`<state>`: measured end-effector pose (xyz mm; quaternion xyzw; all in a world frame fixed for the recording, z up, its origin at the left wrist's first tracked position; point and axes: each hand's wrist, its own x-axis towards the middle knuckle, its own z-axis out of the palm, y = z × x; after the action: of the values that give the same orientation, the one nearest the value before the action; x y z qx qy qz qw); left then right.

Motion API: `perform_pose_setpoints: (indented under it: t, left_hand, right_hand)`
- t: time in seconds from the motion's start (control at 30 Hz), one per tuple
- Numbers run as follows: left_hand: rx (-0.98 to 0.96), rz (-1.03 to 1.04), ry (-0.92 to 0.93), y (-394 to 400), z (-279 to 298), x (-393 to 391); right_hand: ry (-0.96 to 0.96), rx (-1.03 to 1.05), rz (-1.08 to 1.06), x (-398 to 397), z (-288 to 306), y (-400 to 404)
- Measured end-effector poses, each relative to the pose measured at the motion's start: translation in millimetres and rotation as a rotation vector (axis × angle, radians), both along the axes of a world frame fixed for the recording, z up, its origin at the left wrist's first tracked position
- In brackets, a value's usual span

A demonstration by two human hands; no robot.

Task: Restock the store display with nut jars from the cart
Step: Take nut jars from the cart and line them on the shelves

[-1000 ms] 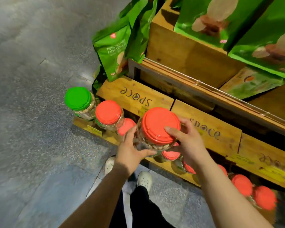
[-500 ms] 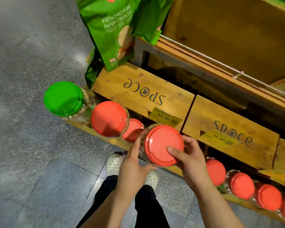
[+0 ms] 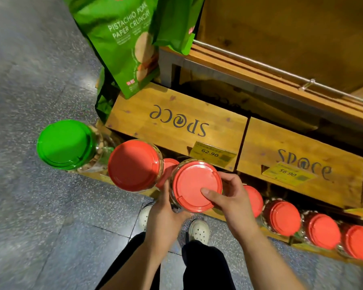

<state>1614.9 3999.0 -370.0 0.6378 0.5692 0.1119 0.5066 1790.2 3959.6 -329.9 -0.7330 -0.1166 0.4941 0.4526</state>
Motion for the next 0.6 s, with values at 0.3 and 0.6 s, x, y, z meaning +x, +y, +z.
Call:
perform_pose_setpoints:
  t: [0.3,0.6]
  left_hand:
    - [-0.115,-0.069,0.014,12.1,7.2,-2.7]
    - [-0.254,-0.378,0.278,32.9,71.5,-17.3]
  right_hand:
    - [-0.062,-0.008,-0.046,-6.2,-2.6,1.0]
    - [-0.139,-0.070,-0.055,-14.8,50.8,-5.5]
